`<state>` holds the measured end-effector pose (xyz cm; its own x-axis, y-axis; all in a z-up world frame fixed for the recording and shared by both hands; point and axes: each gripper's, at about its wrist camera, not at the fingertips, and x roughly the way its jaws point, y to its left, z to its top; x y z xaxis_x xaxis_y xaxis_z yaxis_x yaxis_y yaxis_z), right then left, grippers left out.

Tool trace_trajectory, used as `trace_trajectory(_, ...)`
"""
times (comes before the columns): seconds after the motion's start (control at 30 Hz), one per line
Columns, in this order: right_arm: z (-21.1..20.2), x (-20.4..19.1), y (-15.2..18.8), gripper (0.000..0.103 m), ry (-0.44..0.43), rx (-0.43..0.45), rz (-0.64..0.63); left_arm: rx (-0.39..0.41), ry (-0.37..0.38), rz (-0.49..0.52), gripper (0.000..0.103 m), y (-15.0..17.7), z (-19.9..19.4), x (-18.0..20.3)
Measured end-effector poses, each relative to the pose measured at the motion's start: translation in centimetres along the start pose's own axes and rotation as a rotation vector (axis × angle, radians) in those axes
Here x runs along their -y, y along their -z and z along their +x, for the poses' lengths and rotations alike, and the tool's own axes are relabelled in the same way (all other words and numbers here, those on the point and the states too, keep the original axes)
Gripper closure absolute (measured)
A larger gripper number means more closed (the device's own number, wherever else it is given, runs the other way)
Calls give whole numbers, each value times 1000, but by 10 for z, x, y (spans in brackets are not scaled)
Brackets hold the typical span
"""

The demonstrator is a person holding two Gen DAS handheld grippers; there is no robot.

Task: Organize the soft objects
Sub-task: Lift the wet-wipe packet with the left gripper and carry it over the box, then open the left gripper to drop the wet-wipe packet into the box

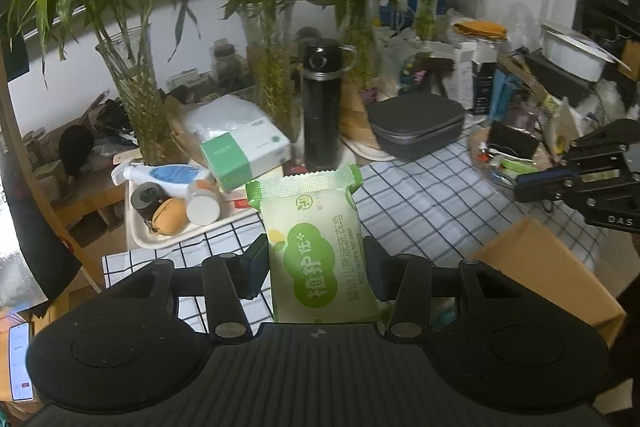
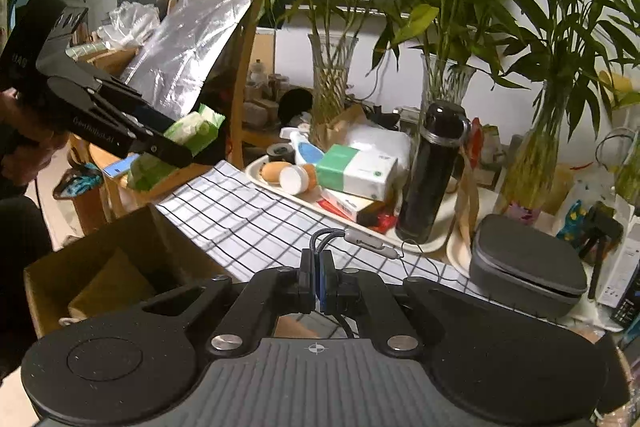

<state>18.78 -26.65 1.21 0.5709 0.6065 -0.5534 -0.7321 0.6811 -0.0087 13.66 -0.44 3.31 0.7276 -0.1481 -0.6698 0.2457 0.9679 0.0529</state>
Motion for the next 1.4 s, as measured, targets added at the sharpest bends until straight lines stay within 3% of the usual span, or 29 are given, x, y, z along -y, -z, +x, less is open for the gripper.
trace_trajectory(1.0, -28, -67, 20, 99, -121, -57, -103, -57, 74, 46, 55, 41, -33, 54)
trace_trajectory(1.27, -28, -79, 26, 99, -145, -107, -128, -106, 77, 35, 55, 46, -28, 61)
trace_trajectory(1.4, -25, -82, 31, 99, -152, -150, -128, -172, 67, 0, 55, 50, -16, 62)
